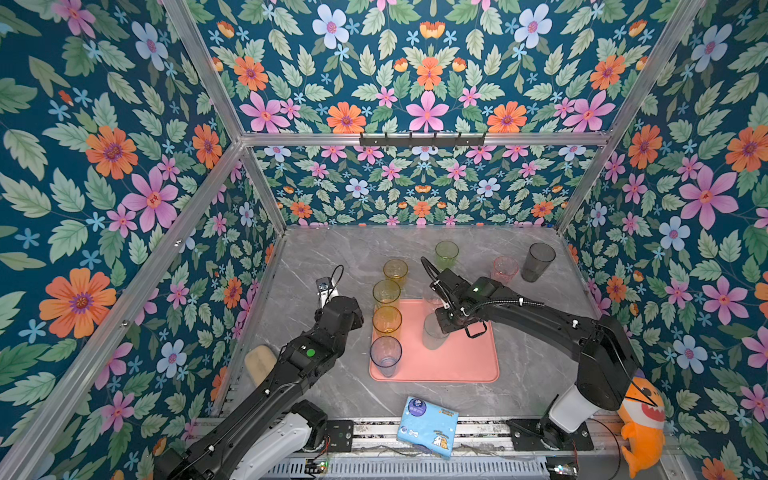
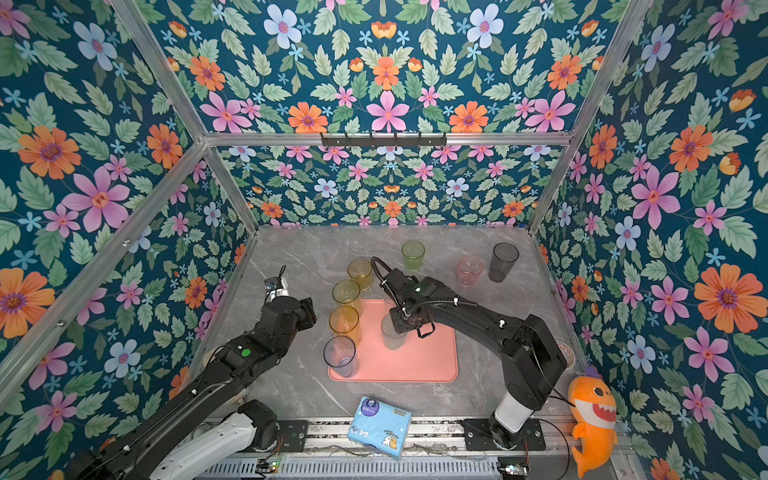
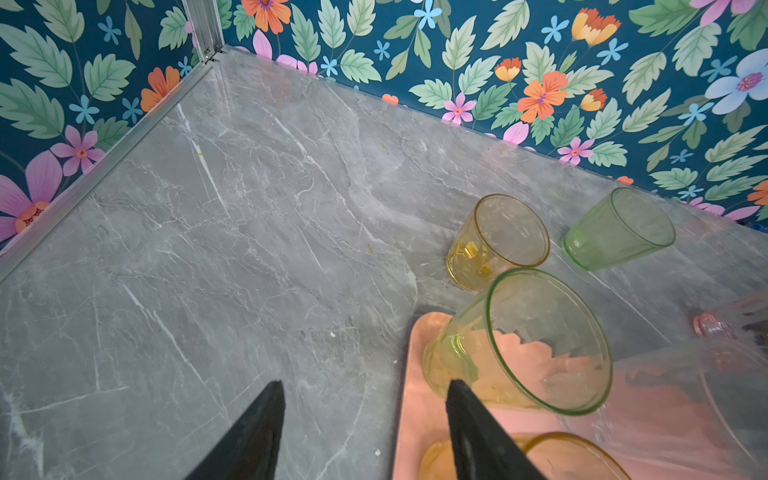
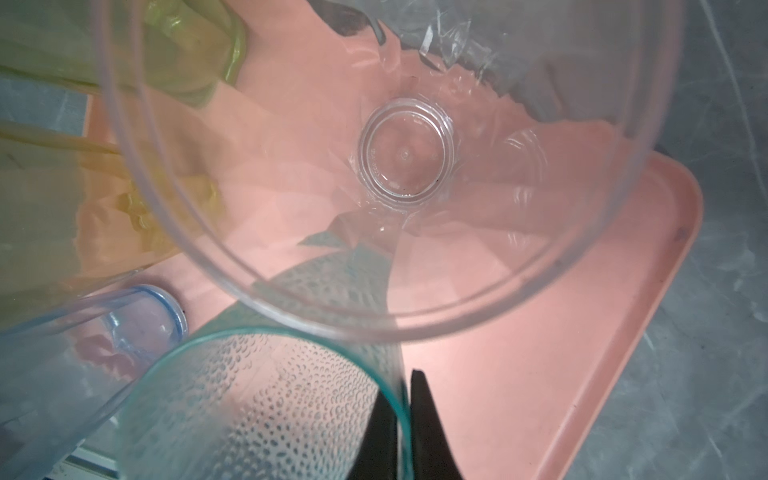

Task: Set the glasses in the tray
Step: 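Lower the teal cup onto the pink tray and open the right gripper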

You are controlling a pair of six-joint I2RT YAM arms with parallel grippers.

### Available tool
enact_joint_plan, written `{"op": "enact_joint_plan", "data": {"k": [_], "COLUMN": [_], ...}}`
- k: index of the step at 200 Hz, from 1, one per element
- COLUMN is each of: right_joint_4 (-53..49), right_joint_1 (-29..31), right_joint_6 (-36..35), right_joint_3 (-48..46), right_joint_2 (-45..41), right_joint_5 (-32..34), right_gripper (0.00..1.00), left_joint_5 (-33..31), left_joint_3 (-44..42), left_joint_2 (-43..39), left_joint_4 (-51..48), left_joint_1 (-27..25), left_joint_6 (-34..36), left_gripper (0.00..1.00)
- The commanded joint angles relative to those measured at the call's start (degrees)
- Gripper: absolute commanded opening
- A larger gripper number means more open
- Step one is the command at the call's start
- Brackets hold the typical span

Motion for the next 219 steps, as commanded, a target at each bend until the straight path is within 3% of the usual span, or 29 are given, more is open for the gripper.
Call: {"op": "enact_joint_plan", "data": {"k": [1, 219], "right_joint_4": [0.0, -1.0], "right_joint_1": [0.2, 1.0], "right_joint_6": [0.8, 2.1], "right_joint_3": [0.5, 1.8], "right_joint_2": [0.1, 1.1], "right_joint_5": [0.6, 1.5], "right_gripper": [0.03, 0.18], "left_joint_5": [0.1, -0.5], "left_joint_3": [0.3, -0.7], "left_joint_2": [0.0, -1.3], "left_joint_4": [0.4, -0.4], "left_joint_1": [0.1, 0.1], "left_joint_6": [0.1, -0.3], "left_gripper": [0.65, 0.65]}}
